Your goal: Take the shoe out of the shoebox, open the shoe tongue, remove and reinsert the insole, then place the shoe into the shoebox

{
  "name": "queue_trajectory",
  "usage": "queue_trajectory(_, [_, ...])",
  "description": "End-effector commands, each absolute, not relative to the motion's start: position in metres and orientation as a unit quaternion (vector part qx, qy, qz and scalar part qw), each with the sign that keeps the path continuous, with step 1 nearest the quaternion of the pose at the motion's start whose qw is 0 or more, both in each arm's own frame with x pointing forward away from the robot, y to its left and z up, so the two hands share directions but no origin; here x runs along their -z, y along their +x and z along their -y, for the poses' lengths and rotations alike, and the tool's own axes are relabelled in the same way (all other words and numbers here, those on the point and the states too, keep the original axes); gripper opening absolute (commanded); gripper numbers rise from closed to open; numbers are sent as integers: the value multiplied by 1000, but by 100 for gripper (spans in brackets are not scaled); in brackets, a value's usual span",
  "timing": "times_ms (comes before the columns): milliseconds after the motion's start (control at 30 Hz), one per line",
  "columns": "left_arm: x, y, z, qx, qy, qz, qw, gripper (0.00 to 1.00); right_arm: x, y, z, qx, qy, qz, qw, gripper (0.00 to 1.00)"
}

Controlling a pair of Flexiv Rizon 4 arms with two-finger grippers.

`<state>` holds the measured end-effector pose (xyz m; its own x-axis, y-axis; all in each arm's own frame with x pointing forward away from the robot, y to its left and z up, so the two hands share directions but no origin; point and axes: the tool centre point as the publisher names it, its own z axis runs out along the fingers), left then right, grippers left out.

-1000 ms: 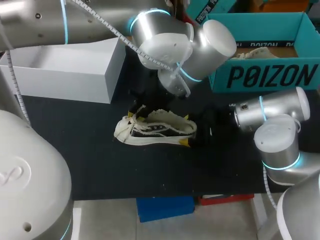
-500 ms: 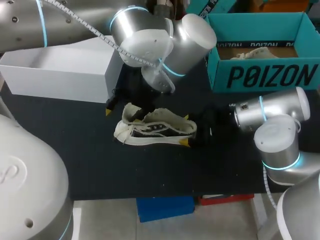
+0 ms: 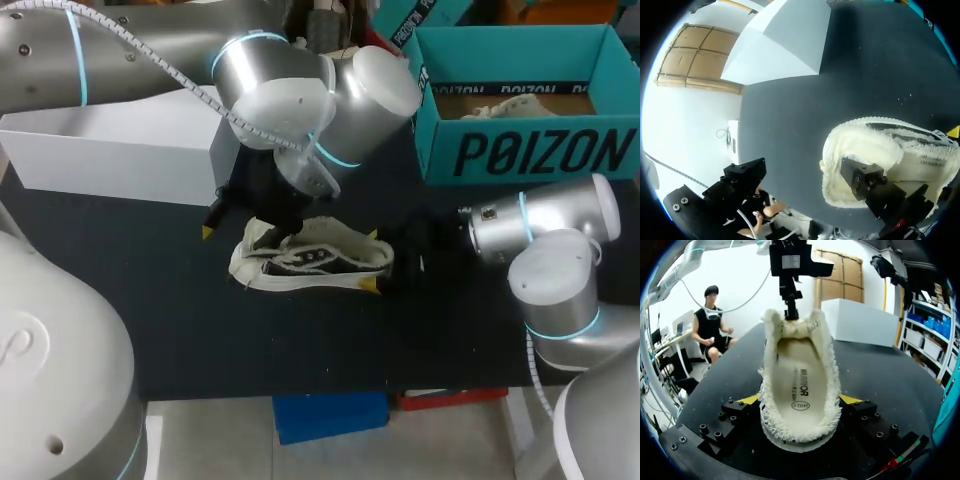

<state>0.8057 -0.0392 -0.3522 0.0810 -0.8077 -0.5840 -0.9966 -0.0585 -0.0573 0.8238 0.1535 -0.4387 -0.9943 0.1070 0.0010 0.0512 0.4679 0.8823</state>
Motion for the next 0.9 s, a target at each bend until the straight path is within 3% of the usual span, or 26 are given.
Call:
queue_trajectory(33, [361, 805, 40, -204, -697, -648, 232, 100, 442, 825, -152, -514, 47, -856, 27, 0])
queue_trajectory(267, [333, 807, 40, -120, -669, -707, 195, 100, 442, 825, -152, -514, 47, -856, 27, 0])
queue_trajectory(300, [326, 807, 43, -96, -657, -724, 189, 42, 442, 825, -152, -514, 47, -856, 27, 0])
queue_trajectory(333, [319, 807, 46, -71, -641, -743, 177, 0, 442, 825, -152, -514, 47, -856, 27, 0])
queue_trajectory(533, [288, 803, 75, 87, -367, -923, 70, 0, 442, 825, -152, -514, 47, -856, 27, 0])
queue_trajectory(667, [284, 806, 99, 132, -197, -971, 36, 0, 442, 825, -152, -514, 47, -856, 27, 0])
queue_trajectory(900, [284, 809, 112, 144, -131, -981, 23, 0, 442, 825, -152, -514, 47, -856, 27, 0])
